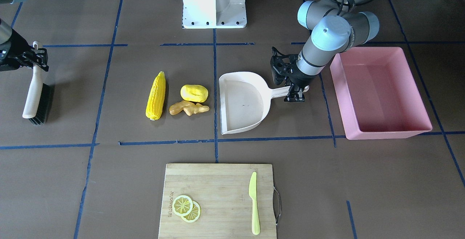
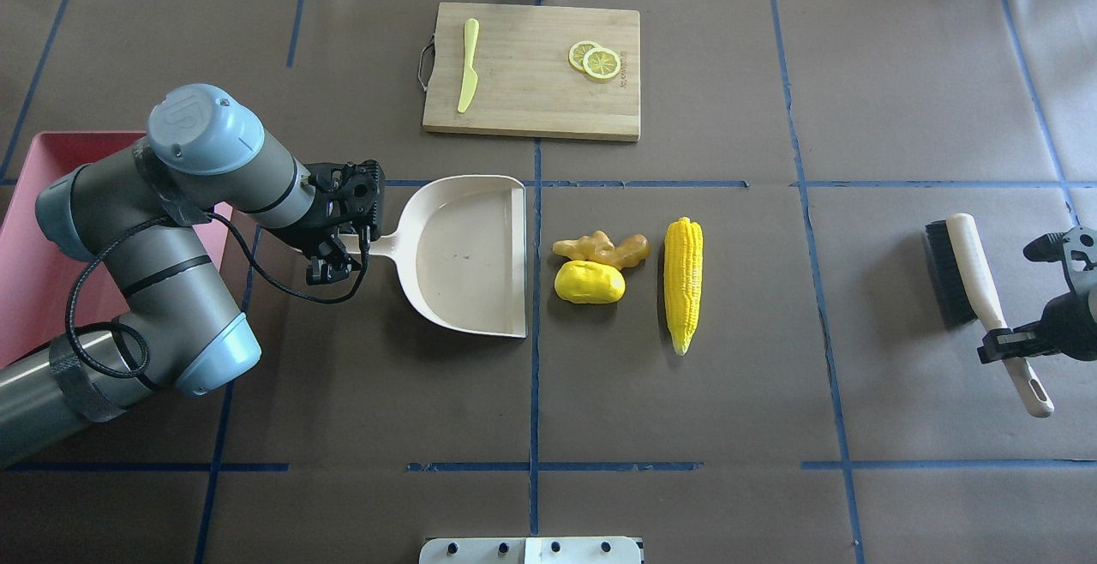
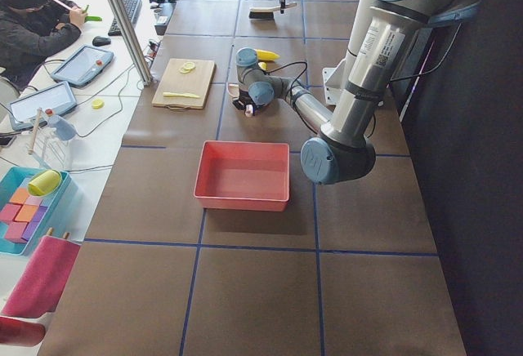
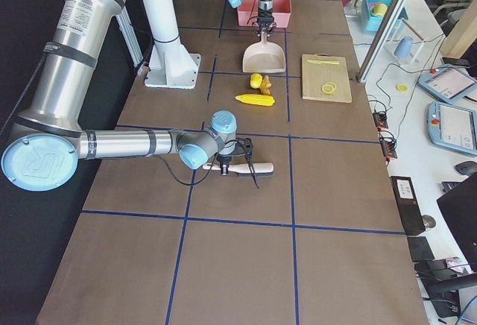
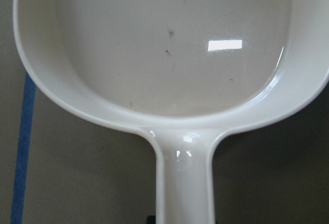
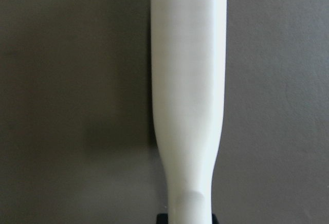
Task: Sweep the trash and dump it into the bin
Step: 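Lift the brush and carry it toward the produce with the right gripper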
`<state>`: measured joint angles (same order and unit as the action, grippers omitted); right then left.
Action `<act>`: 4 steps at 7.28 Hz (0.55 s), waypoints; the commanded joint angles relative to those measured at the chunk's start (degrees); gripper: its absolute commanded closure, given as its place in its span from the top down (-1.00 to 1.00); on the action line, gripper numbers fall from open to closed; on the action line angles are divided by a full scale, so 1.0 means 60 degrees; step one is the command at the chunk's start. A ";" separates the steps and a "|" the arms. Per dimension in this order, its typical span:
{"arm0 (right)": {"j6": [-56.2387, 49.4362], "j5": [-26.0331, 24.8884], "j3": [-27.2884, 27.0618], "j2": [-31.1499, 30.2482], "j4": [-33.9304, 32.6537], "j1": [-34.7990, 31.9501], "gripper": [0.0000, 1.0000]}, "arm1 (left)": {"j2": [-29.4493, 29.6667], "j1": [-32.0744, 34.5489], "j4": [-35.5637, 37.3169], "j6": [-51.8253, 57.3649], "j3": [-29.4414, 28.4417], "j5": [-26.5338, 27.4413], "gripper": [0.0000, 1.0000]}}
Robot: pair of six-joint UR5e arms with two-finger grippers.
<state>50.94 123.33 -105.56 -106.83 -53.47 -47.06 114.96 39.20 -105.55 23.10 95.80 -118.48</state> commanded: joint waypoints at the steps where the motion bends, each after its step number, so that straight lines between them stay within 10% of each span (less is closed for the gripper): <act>1: 0.1579 0.0025 -0.0043 0.1086 -0.0052 0.0603 -1.00 | 0.0000 0.0000 -0.0001 -0.0012 -0.0001 0.0000 -1.00; 4: 0.2553 -0.0076 -0.0757 0.2652 -0.2047 0.1234 -1.00 | 0.0000 0.0000 -0.0030 -0.0041 0.0014 0.0000 -1.00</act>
<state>64.47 123.30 -107.79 -95.16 -58.90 -41.36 114.99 39.20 -105.64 22.93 95.88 -118.48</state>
